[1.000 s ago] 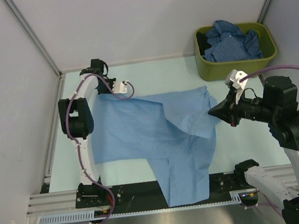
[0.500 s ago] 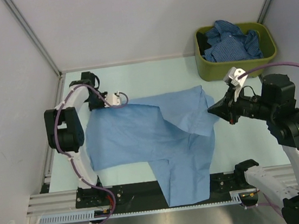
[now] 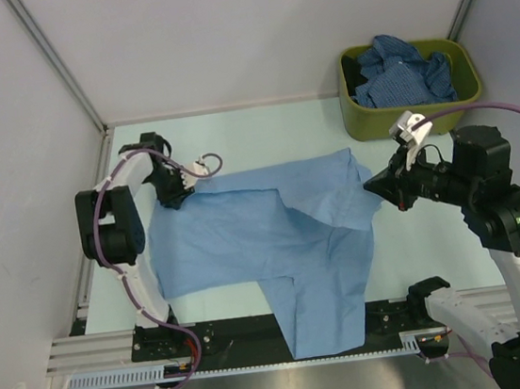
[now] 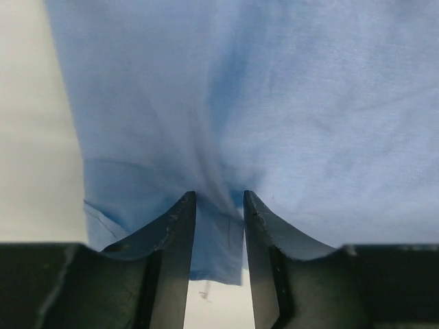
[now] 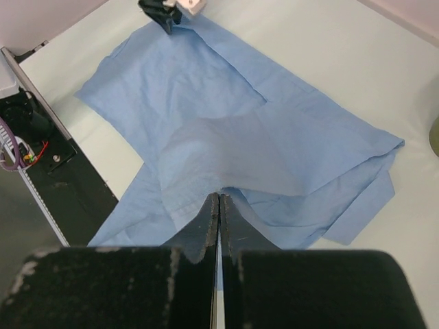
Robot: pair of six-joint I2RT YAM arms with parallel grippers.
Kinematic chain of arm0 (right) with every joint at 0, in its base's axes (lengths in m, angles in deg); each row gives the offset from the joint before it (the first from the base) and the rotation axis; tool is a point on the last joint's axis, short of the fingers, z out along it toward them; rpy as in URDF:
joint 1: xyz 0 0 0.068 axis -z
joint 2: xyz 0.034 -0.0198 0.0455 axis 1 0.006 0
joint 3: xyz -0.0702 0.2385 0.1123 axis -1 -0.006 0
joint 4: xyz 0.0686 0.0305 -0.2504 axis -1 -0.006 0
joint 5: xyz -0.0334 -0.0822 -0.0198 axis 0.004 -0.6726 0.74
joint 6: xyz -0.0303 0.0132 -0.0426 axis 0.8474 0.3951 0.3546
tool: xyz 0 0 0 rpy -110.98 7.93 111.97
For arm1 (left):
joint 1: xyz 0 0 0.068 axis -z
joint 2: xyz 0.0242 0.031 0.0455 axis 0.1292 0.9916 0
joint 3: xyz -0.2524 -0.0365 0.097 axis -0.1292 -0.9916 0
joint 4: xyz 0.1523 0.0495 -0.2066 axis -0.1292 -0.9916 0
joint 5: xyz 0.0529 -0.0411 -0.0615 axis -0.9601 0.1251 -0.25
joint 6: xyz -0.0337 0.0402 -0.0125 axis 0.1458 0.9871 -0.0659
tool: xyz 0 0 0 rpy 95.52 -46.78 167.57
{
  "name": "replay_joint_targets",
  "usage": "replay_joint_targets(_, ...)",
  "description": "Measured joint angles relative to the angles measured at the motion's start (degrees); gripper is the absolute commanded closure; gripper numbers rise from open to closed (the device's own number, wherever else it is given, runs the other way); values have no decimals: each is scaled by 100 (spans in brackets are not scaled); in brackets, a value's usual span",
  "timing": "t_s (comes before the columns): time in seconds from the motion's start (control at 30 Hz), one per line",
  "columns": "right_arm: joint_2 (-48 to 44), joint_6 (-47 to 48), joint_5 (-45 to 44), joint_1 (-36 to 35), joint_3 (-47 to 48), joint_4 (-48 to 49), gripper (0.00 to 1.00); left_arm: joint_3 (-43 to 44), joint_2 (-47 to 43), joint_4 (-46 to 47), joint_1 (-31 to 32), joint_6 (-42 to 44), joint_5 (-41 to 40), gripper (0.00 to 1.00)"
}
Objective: Fold and stack the long sleeve shirts
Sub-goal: Fold the shirt
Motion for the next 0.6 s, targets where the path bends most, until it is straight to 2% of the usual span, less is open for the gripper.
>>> replay_joint_targets(0.13,61,-42,7,2,-9,52,100,866,2,-529,-413,-693,509,55)
replay_joint_targets(0.27,72,-57,39,20,-61,116,100,1895,0,-455,-922,-1429,866,55)
replay_joint_targets(0.47,83,-59,68,50,-140,160,100,2371,435,-264,-1029,-2256,894,55)
replay_joint_targets(0.6,66,-50,105,66,-195,160,100,2516,1003,-142,-938,-2699,822,47)
